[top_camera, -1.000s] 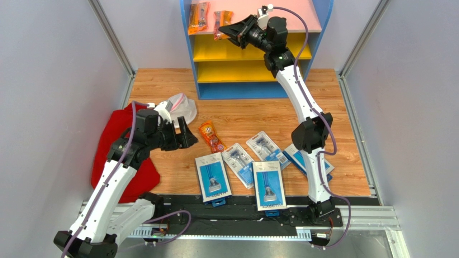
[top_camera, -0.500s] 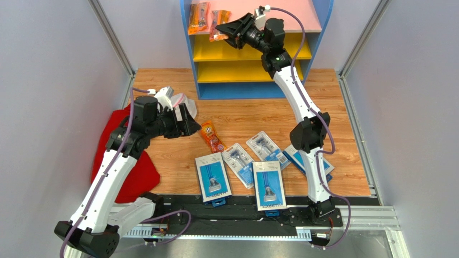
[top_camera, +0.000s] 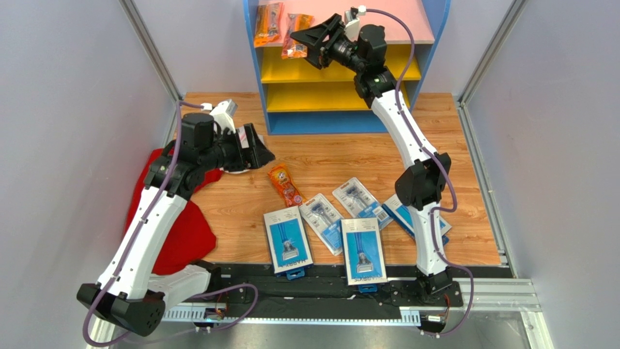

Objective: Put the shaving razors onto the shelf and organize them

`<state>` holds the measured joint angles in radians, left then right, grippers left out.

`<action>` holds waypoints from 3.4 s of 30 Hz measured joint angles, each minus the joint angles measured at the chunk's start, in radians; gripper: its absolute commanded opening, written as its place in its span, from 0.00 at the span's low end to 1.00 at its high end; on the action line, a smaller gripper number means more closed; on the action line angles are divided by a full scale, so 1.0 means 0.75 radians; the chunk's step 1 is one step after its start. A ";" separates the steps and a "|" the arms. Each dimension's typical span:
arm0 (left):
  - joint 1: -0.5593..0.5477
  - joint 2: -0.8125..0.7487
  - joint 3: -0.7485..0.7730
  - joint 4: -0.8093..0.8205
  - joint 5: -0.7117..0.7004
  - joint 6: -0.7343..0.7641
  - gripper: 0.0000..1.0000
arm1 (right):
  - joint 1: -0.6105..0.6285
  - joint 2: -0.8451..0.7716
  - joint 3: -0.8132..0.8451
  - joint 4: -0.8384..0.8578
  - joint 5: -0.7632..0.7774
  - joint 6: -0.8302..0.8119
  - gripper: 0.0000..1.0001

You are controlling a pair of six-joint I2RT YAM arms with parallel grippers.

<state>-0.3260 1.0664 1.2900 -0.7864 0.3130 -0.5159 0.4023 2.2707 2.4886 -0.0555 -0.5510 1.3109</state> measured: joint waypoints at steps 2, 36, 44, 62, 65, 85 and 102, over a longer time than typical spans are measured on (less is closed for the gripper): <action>0.000 0.033 0.049 0.005 0.000 0.009 0.87 | 0.000 -0.016 -0.021 -0.006 0.000 -0.013 0.63; 0.000 1.148 1.209 0.416 0.122 -0.146 0.00 | -0.035 -0.046 -0.056 -0.011 -0.056 -0.002 0.63; 0.000 1.166 1.302 0.445 0.061 -0.173 0.00 | -0.044 -0.047 -0.060 -0.008 -0.072 -0.001 0.63; 0.000 1.353 1.503 0.476 0.049 -0.214 0.00 | -0.078 -0.138 -0.245 -0.046 -0.093 -0.017 0.63; 0.000 1.350 1.503 0.497 0.053 -0.213 0.00 | -0.079 -0.138 -0.234 -0.052 -0.094 -0.016 0.62; 0.000 0.998 1.364 0.465 -0.016 -0.082 0.00 | -0.087 -0.057 -0.072 0.021 -0.090 0.088 0.61; 0.000 0.175 0.597 0.445 -0.086 0.096 0.26 | -0.049 -0.126 -0.222 0.152 -0.178 0.067 0.62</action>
<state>-0.3260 1.1976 1.7378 -0.4526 0.2485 -0.4442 0.3656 2.1765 2.3219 0.0582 -0.6842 1.3613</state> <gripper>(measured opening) 0.092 0.614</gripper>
